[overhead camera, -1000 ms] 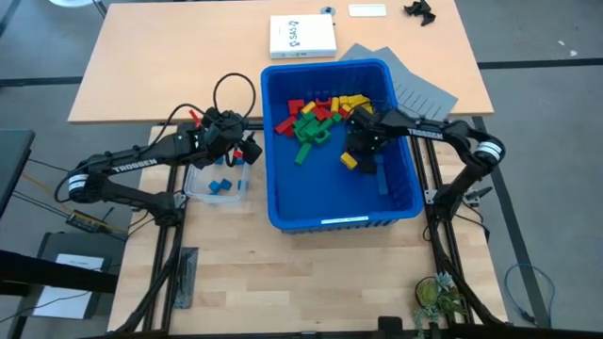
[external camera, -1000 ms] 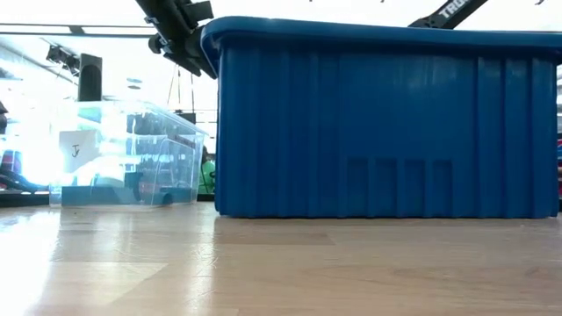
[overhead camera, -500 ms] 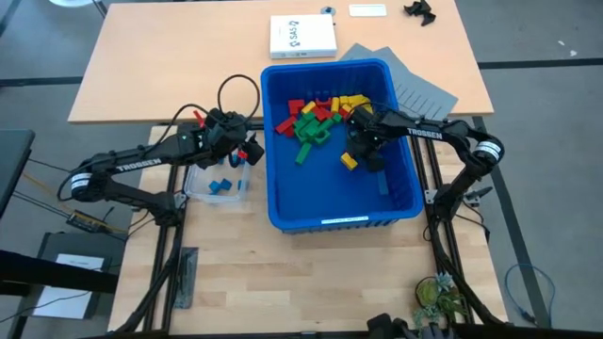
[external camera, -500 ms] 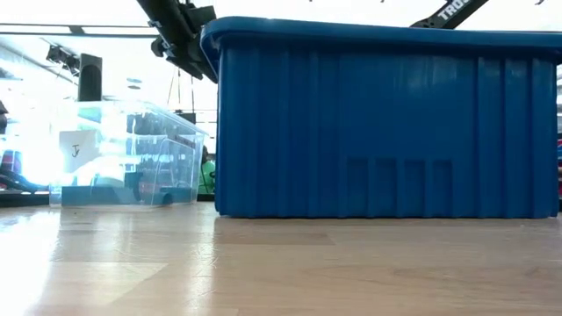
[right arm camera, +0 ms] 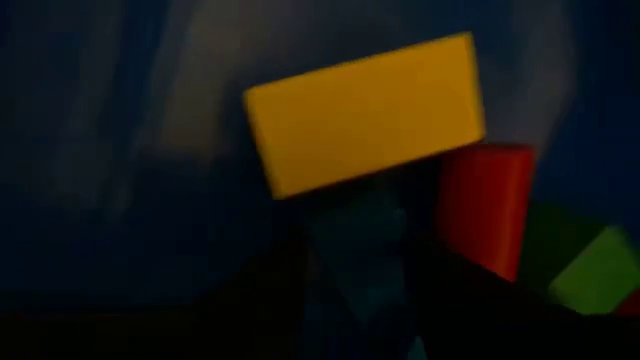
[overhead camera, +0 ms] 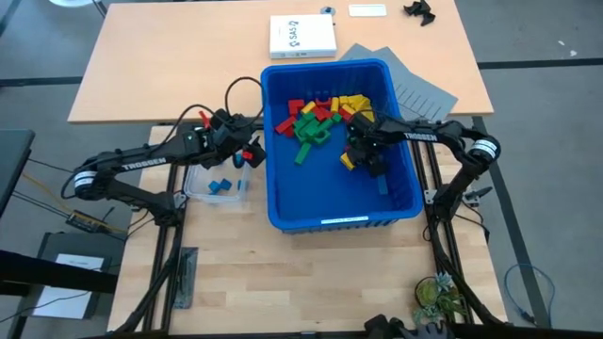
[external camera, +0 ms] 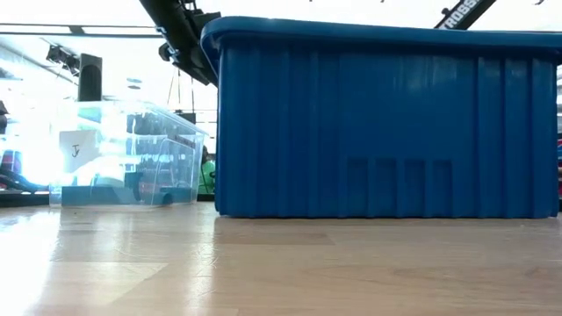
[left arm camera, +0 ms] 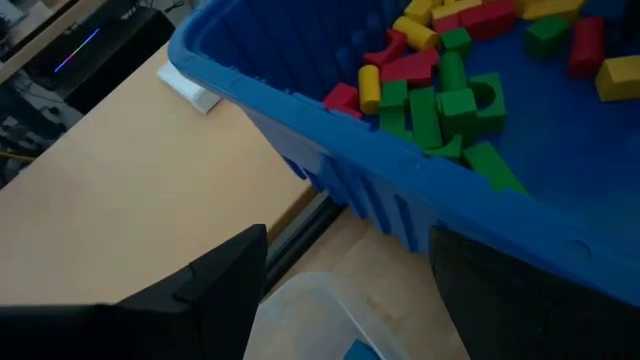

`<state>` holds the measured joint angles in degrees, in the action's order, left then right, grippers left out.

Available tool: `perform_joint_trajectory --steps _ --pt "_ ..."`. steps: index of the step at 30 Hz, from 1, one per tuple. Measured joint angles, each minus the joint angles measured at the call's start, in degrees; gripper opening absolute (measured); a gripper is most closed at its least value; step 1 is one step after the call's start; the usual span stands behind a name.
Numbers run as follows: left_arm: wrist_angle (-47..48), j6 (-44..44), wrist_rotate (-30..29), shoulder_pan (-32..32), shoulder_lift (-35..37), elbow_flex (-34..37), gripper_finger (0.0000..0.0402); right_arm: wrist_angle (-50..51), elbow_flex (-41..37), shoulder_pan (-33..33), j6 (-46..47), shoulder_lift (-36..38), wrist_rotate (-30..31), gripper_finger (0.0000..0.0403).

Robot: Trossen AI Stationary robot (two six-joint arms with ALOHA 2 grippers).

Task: Sort blocks
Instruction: Put the blue block into the transparent bin

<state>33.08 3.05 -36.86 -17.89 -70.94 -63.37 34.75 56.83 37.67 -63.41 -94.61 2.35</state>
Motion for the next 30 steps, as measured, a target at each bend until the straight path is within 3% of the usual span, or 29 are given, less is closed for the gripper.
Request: perform_joint_trajectory --steps 9,19,23,30 --pt "-0.47 0.0 0.59 0.0 0.02 0.0 0.0287 -7.12 -5.26 0.42 -1.54 0.33 -1.14 0.0133" --pt "-0.48 0.15 2.41 0.0 0.02 0.0 0.0287 -11.87 -4.97 0.29 2.19 0.21 -4.17 0.0064" --pt "-0.48 0.33 2.67 0.0 0.02 0.0 0.0287 -12.16 -4.12 0.22 9.13 0.05 -4.81 0.0086" --pt "-0.48 0.59 2.69 0.0 0.02 0.0 0.0287 -15.27 -3.73 0.21 15.77 -0.1 -7.15 0.019"
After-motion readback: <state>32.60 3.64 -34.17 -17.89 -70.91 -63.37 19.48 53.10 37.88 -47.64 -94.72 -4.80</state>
